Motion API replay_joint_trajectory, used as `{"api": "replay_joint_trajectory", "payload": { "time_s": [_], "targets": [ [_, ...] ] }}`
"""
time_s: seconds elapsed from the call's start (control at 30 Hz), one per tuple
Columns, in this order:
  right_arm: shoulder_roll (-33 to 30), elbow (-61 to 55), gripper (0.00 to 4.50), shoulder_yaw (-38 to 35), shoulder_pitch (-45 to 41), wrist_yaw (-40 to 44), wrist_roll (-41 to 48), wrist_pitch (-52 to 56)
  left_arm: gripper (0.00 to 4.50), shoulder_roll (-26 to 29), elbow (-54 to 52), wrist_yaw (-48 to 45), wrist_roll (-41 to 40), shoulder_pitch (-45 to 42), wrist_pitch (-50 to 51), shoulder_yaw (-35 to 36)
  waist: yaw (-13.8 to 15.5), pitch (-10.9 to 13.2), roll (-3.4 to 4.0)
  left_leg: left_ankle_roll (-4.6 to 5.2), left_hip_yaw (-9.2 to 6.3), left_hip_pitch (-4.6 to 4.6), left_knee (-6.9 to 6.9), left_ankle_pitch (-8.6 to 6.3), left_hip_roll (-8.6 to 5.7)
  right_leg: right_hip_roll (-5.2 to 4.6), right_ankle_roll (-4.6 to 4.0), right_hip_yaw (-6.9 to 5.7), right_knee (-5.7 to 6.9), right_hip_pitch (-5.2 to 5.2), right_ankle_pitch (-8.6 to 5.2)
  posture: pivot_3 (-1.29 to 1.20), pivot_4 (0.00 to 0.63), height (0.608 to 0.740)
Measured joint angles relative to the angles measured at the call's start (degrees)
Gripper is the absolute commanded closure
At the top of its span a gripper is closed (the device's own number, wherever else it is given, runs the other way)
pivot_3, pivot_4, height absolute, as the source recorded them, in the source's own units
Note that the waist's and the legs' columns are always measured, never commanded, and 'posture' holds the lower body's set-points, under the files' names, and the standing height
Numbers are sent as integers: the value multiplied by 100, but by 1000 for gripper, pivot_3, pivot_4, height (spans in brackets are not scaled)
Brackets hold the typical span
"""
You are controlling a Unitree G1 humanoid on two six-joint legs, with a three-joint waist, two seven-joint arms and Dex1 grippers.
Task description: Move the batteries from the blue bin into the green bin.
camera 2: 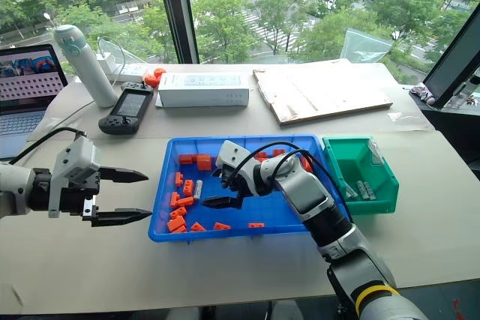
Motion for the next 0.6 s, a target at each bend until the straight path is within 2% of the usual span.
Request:
{"api": "replay_joint_trajectory", "payload": {
  "time_s": [0.33, 0.6],
  "targets": [
    [337, 1357, 19, 321, -428, 216, -570, -1083, 0, 179, -179, -36, 57, 490, 51, 480, -28, 0, 0, -3, 2, 0, -4, 2, 4, 4, -3, 1, 3, -31, 0, 0, 150, 730],
    [685, 1798, 19, 334, -548, 417, -675, -1468, 0, 183, -325, -39, 153, 907, 53, 825, -29, 0, 0, -8, 4, 0, -5, 1, 8, 6, -6, 1, 4, -33, 2, 0, 150, 730]
  ]
}}
